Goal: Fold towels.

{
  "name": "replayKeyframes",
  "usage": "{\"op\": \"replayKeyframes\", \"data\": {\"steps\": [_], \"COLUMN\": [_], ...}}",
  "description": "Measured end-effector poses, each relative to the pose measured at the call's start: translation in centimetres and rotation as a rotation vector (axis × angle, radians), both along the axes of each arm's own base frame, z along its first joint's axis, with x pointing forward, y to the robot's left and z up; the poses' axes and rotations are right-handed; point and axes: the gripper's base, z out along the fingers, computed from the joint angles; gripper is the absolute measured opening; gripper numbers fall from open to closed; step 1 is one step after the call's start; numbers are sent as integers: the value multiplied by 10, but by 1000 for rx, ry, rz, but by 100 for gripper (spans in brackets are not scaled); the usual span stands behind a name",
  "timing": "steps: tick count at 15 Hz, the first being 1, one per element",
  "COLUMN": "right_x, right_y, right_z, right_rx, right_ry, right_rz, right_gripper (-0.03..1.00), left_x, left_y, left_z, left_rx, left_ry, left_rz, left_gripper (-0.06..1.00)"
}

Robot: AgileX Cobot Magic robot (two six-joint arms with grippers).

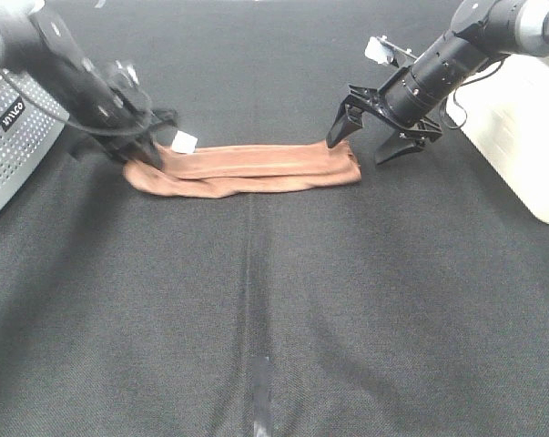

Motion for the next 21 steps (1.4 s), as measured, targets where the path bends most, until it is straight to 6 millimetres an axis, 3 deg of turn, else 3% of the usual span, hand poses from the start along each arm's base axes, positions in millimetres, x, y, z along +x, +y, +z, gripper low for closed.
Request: {"op": "replayKeyframes", "data": {"steps": [3,4,6,9,10,11,14,15,19,21], "right_x": [0,0,-2,-5,-7,-7,-9,-9,-11,-11], "right_y": [0,0,0,-1,-2,-2,-5,-5,-4,-2], "right_z": [11,16,28,50,57,57,57,57,57,58], "right_rx": [3,4,6,3,-10,-10,-39,-44,-33,-3], "right_ry": [-21,-31,-50,-78,-87,-87,-56,-50,-30,-18], "right_rz": [-1,-1,2,15,12,12,-6,-12,-14,-18], "right_gripper": [84,84,84,84,84,84,84,84,84,84], "left_x": [5,5,2,-6,-7,-7,-7,-6,-6,-5], "left_y": [10,5,-28,-86,-110,-110,-141,-146,-159,-164], "left_z": [52,60,71,68,56,56,27,23,25,37], "left_rx": [44,35,-38,-172,-224,-224,-306,-323,-408,-505], "left_ry": [-39,-51,-73,-69,-67,-67,-51,-49,-66,-58], "left_rz": [34,36,2,-33,-21,-21,47,61,102,129], "left_gripper": [8,8,8,8,8,8,11,16,69,77]}}
